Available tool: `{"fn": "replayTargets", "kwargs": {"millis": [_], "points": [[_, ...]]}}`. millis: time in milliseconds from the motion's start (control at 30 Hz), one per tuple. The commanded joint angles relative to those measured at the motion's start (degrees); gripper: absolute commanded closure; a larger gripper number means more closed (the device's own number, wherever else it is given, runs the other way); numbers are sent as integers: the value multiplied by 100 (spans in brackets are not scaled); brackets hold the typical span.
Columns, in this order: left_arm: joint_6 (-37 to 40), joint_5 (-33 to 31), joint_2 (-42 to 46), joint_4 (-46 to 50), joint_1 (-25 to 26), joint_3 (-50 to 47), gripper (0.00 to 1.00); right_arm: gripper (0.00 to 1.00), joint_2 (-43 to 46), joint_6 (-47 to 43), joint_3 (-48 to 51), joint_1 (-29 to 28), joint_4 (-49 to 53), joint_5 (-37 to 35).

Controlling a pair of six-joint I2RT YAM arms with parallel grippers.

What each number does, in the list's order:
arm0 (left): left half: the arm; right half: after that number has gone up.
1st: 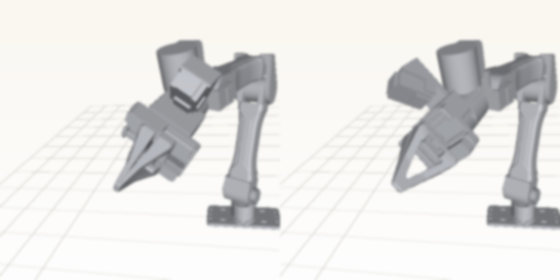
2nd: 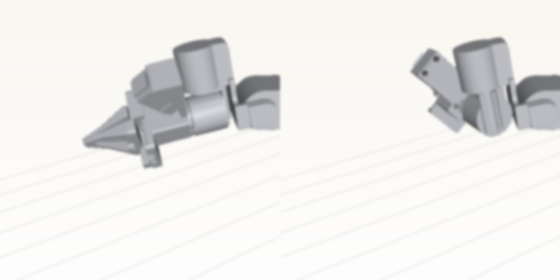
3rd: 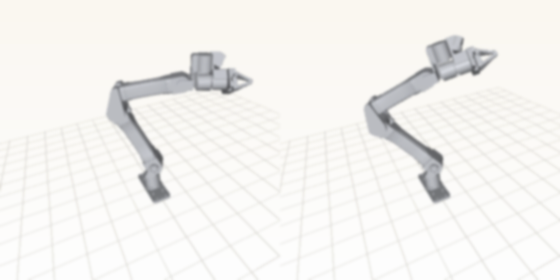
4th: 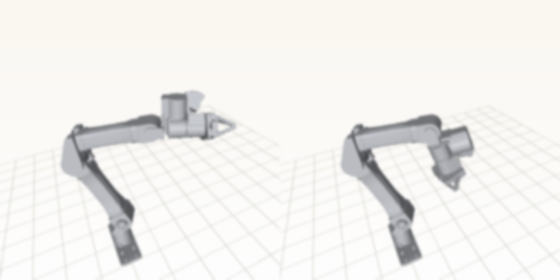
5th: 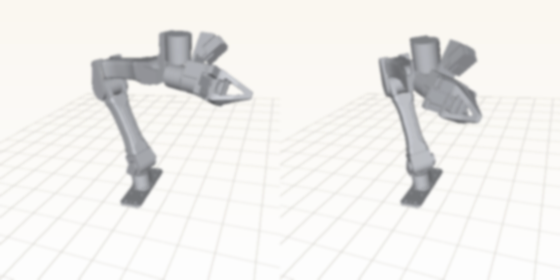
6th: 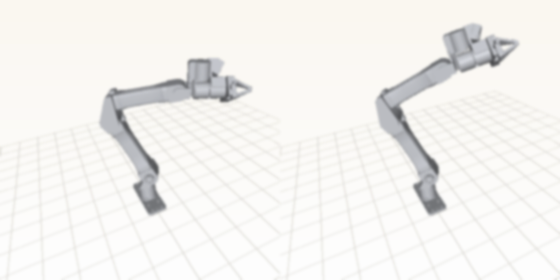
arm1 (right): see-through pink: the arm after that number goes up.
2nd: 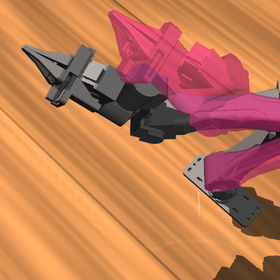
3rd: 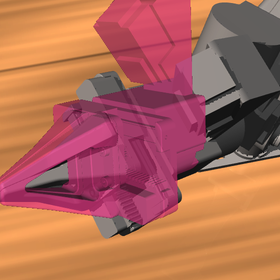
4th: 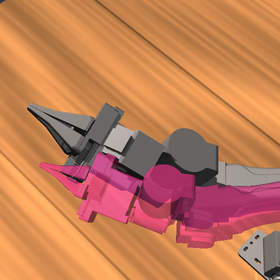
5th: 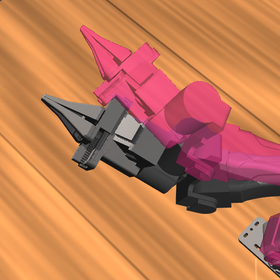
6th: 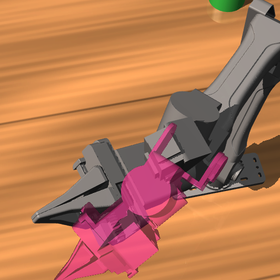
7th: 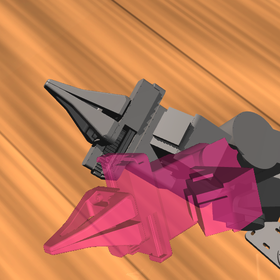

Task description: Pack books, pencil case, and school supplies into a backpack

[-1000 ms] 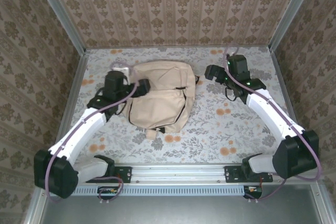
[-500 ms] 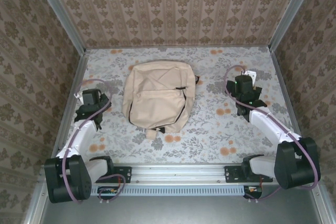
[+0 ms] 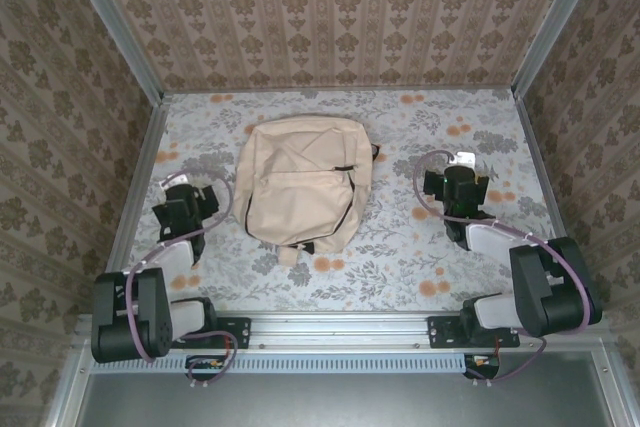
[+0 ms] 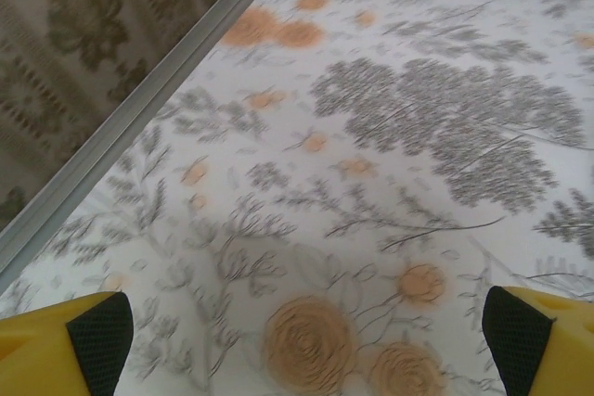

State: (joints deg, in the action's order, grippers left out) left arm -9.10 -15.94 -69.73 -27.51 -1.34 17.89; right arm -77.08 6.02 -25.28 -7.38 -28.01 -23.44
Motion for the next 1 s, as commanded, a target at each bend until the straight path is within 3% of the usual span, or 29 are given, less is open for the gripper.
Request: {"fn": "replayTargets", "kwargs": {"millis": [0,167,467,700,967], "points": [[615,511,-174,-1602,101,-154,0,0,126,-273,238,69,-983,407],[777,657,-728,-2407,171,-198,0,0,-14,-470,537,94,-1887,497],[1041,299,-1873,-3324,413,-34,0,0,-810,-475,688,234,-2866,784],[1232,-40,-1894,-2684,709,333,0,0,-1089,-482,490,254,-2731,818],[1042,239,-1840,-2403,486,416,0,0,-1076,-264,304,430,-2341,886]]}}
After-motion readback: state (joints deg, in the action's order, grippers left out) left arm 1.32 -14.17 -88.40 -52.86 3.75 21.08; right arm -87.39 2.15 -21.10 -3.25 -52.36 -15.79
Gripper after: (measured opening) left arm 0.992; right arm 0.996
